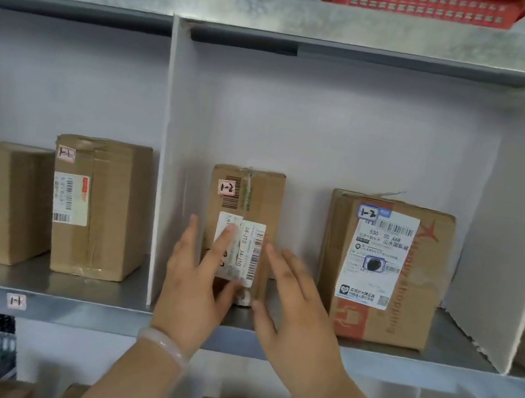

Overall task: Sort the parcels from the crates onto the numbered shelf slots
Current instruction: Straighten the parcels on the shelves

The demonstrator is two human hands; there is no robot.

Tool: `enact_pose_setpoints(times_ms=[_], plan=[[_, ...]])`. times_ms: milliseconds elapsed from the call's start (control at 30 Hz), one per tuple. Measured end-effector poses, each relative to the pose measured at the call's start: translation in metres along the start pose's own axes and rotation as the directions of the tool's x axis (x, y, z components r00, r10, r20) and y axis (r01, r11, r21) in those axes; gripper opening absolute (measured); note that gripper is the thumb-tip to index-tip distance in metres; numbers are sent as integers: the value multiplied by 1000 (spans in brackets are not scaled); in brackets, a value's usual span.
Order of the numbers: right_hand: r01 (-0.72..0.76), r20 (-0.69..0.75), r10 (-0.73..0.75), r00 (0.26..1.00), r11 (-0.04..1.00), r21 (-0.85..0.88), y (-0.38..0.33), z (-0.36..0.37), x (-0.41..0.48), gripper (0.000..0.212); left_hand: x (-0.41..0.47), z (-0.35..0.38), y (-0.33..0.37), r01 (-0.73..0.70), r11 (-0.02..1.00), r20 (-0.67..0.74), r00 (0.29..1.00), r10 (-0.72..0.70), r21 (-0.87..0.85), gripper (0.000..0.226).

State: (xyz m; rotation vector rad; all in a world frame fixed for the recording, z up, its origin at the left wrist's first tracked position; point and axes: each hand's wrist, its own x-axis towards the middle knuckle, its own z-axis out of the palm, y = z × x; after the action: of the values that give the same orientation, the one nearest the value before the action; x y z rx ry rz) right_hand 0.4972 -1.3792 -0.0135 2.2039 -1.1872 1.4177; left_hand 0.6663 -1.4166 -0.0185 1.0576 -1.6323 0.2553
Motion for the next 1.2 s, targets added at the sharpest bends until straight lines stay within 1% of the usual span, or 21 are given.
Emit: enact_pose_setpoints(times_ms=[67,100,133,167,233,300,367,400,467,567,633,767,900,967,1067,1133,1200], plan=[[84,-194,-91,977,996,-43,7,-22,-7,60,-3,2,14,-140,989,-114,983,145,48,75],[111,-290,-128,948,991,-74,15,-33,-11,56,-4,6,24,-212,976,-128,968,218,56,71],[106,-366,-140,920,988,-111,23,-45,-15,55,-5,11,36,-266,963,-118,956,270,44,68],[67,-419,-119,900,988,-139,33,-56,-18,56,-6,17,49,-298,954,-89,950,298,18,66],[-78,-464,-1,886,986,-151,52,-75,-23,59,-8,34,76,-306,951,-9,952,306,-48,66],[-218,-430,150,890,970,-112,67,-87,-26,68,-7,50,97,-277,955,59,957,284,-111,72],[-295,-337,258,905,953,-63,81,-93,-30,79,-3,65,109,-220,959,120,963,243,-181,83],[-312,-282,283,917,948,-61,87,-94,-31,80,0,72,112,-195,959,149,962,227,-204,87],[-301,-201,279,939,949,-93,97,-94,-32,81,6,82,113,-168,966,200,958,207,-196,88],[-293,-135,275,952,945,-142,107,-90,-29,82,12,90,113,-108,981,241,960,144,-159,84],[-311,-107,297,949,937,-156,110,-86,-26,81,14,93,112,-71,986,238,965,106,-151,83],[-320,-99,308,946,938,-134,110,-85,-27,83,12,96,110,-69,988,237,966,101,-140,85],[-326,-111,310,944,923,-203,101,-98,-34,90,4,91,110,-95,989,254,959,122,-117,88],[-323,-145,295,944,916,-238,94,-110,-42,91,0,84,113,-128,987,222,964,148,-101,86],[-300,-222,242,944,913,-279,86,-130,-62,85,-9,75,123,-221,972,138,963,230,-78,82],[-309,-269,231,935,902,-301,82,-142,-75,81,-21,75,136,-247,964,115,960,257,-97,82],[-315,-279,230,932,896,-314,77,-151,-88,79,-35,78,153,-260,956,115,954,276,-137,81]])
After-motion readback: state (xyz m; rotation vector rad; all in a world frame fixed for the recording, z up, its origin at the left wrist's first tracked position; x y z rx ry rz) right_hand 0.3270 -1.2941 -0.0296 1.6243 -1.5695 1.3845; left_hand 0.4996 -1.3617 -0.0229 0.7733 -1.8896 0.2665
